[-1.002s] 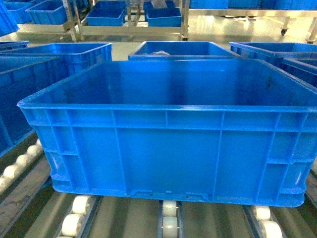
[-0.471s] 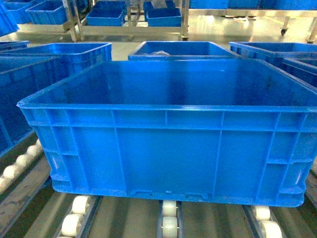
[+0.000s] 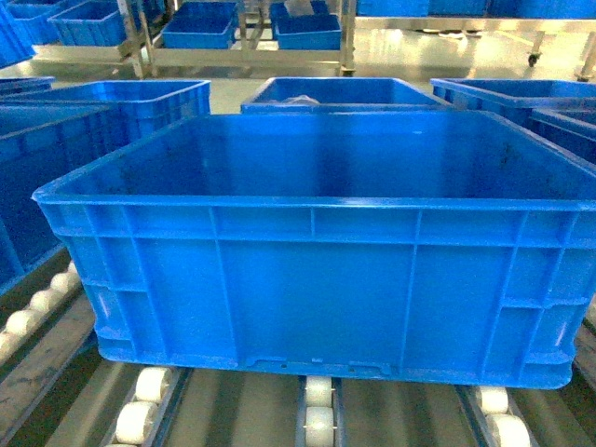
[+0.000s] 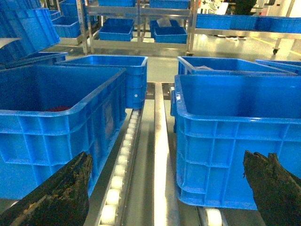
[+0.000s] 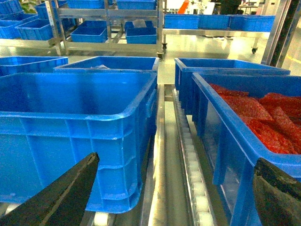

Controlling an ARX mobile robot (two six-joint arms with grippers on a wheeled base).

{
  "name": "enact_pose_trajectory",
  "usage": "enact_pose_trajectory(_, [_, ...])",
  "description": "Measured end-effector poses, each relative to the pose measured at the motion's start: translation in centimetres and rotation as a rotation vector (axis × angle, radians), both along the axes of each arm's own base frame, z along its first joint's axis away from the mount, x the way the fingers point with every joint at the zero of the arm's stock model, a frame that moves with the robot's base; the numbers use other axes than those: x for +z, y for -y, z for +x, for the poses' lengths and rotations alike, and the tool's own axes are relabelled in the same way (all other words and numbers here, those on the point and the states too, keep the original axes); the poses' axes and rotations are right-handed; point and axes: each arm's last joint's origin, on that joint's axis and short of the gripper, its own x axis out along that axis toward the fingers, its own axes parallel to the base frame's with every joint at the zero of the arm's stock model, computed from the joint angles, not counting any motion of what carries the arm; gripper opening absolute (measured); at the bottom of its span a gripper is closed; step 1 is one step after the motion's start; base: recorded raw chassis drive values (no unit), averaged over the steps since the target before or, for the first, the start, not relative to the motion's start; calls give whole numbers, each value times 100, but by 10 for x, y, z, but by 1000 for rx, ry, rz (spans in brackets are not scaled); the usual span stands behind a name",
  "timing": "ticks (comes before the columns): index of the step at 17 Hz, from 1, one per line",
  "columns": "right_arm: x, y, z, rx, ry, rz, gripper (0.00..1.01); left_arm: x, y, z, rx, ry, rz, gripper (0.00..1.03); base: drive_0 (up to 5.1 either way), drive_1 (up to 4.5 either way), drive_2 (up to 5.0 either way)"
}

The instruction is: Place box next to blue box on left shelf

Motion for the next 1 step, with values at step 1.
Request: enact_pose_trajectory(1, [0, 0, 0, 0, 0, 0, 98, 0, 0, 0, 0, 0, 0, 98, 0, 0, 0])
